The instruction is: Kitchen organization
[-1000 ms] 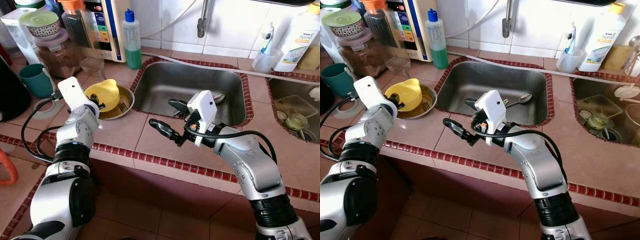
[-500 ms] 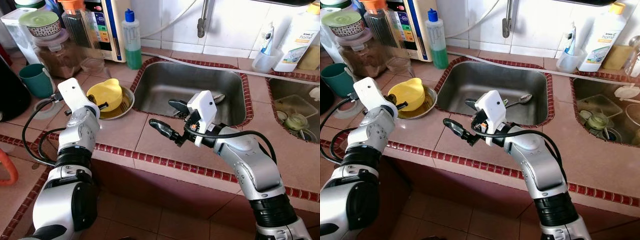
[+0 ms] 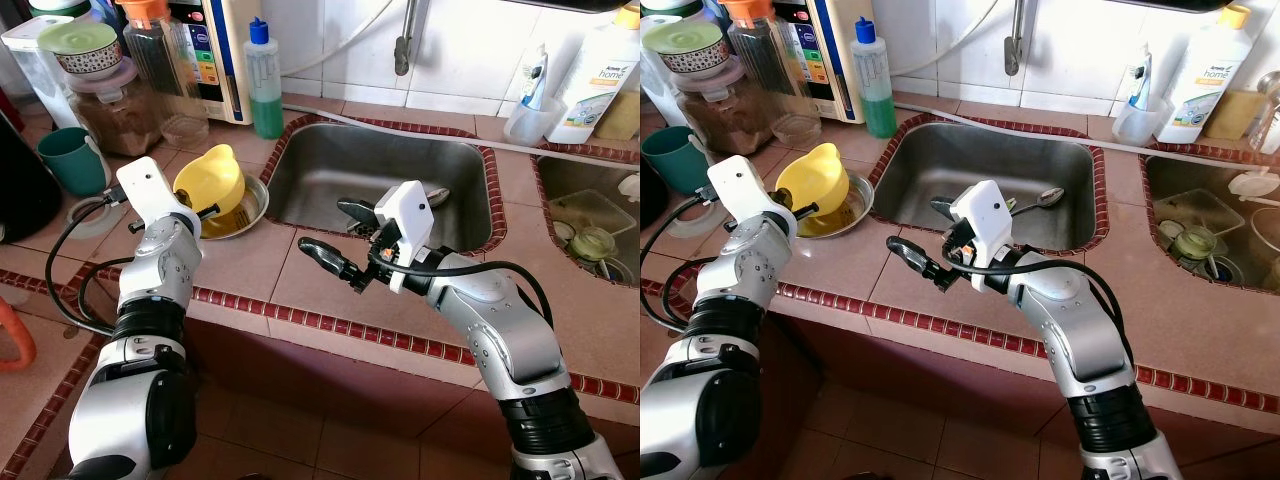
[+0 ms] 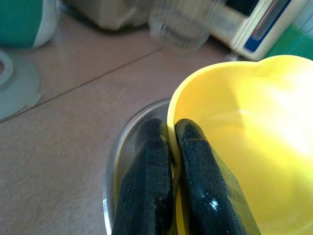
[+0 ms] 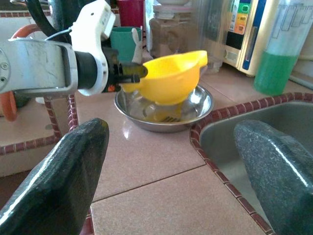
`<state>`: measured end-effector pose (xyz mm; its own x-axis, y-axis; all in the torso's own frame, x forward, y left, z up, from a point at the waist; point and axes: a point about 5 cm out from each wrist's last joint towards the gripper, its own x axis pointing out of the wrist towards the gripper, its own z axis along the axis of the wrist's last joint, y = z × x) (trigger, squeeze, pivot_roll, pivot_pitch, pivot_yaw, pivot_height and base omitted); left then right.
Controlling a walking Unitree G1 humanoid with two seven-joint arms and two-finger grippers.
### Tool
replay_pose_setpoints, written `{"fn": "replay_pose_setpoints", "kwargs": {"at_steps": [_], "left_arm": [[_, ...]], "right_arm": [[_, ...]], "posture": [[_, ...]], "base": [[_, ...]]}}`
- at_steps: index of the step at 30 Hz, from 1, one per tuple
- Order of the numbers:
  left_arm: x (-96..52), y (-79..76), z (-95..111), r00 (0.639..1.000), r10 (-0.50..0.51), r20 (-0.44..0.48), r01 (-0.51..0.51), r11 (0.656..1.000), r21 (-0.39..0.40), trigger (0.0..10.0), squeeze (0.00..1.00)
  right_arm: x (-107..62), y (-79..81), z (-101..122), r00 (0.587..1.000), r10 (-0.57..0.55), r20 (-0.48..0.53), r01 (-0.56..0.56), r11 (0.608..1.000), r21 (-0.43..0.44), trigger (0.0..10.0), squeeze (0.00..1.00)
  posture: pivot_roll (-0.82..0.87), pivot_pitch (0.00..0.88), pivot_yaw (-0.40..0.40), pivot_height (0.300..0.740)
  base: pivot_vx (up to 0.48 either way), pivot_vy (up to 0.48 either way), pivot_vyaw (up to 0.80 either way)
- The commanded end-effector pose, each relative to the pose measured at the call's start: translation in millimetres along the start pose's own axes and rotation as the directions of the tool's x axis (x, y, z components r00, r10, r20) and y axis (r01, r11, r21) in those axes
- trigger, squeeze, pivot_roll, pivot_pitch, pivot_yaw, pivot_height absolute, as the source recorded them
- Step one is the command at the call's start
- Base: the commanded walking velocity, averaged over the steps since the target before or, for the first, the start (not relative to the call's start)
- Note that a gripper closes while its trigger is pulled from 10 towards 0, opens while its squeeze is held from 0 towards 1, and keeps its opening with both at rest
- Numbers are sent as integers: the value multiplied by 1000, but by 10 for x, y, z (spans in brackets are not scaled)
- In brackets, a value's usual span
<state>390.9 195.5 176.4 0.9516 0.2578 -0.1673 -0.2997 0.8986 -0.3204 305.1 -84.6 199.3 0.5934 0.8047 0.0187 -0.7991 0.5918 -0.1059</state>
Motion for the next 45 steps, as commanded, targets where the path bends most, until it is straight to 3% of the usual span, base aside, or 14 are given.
{"fn": "replay_pose_setpoints", "kwargs": {"at_steps": [1, 6, 12, 13, 16, 22, 23, 25, 30, 35, 37, 43, 44, 45], "left_arm": [[-23, -38, 60, 998, -31, 56, 31, 1000, -3, 0, 0], [-65, -100, 139, 984, -91, 156, 88, 996, 26, 0, 0], [-139, -209, 237, 942, -182, 284, 141, 977, 158, 0, 0], [-187, -264, 254, 916, -225, 334, 150, 960, 235, 0, 0], [-223, -297, 258, 897, -247, 366, 143, 947, 287, 0, 0], [-371, -477, 256, 815, -354, 458, 122, 878, 462, 0, 0], [-371, -477, 256, 815, -354, 458, 122, 878, 462, 0, 0], [-434, -578, 207, 783, -412, 466, 139, 846, 515, 0, 0], [-567, -795, 106, 723, -509, 467, 202, 802, 562, 0, 0], [-682, -940, 7, 686, -566, 456, 244, 770, 589, 0, 0], [-764, -1021, -37, 655, -603, 456, 265, 748, 608, 0, 0], [-851, -1093, -92, 629, -633, 452, 287, 729, 622, 0, 0], [-859, -1097, -96, 628, -634, 452, 289, 729, 620, 0, 0], [-867, -1102, -100, 626, -635, 453, 291, 729, 620, 0, 0]], "right_arm": [[2, -31, 19, 1000, -12, 5, 12, 1000, -5, 10000, 0], [-3, -95, 15, 998, -60, 15, 59, 998, 22, 10000, 0], [-2, -302, 17, 976, -216, 23, 213, 972, 100, 10000, 0], [9, -370, 37, 961, -276, 31, 269, 953, 136, 10000, 0], [23, -412, 48, 947, -319, 30, 309, 935, 171, 10000, 0], [96, -459, 97, 927, -373, 29, 348, 889, 299, 10000, 0], [96, -459, 97, 927, -373, 29, 348, 889, 299, 10000, 0], [128, -465, 139, 923, -383, 40, 344, 867, 360, 10000, 0], [191, -510, 209, 909, -413, 56, 330, 795, 509, 10000, 0], [232, -513, 230, 908, -416, 56, 321, 775, 544, 10000, 0], [255, -507, 228, 909, -414, 47, 322, 769, 552, 10000, 0], [260, -520, 205, 904, -427, 27, 339, 753, 563, 10000, 0], [257, -528, 199, 901, -434, 22, 347, 749, 564, 3922, 0], [252, -537, 190, 897, -441, 14, 357, 744, 564, 2314, 0]], "posture": [[-29, 80, 59, 740], [-28, 81, 59, 740], [-26, 82, 57, 740], [-26, 82, 56, 740], [-27, 83, 56, 740], [-31, 84, 54, 740], [-31, 84, 54, 740], [-35, 85, 54, 740], [-38, 86, 53, 740], [-37, 86, 52, 740], [-36, 87, 52, 740], [-36, 87, 53, 740], [-36, 87, 53, 740], [-36, 87, 54, 740]], "base": [[0, 0, 0], [0, 0, 0], [0, 0, 0], [0, 0, 0], [0, 0, 0], [0, 0, 0], [0, 0, 0], [0, 0, 0], [0, 0, 0], [0, 0, 0], [0, 0, 0], [0, 0, 0], [0, 0, 0], [0, 0, 0]]}}
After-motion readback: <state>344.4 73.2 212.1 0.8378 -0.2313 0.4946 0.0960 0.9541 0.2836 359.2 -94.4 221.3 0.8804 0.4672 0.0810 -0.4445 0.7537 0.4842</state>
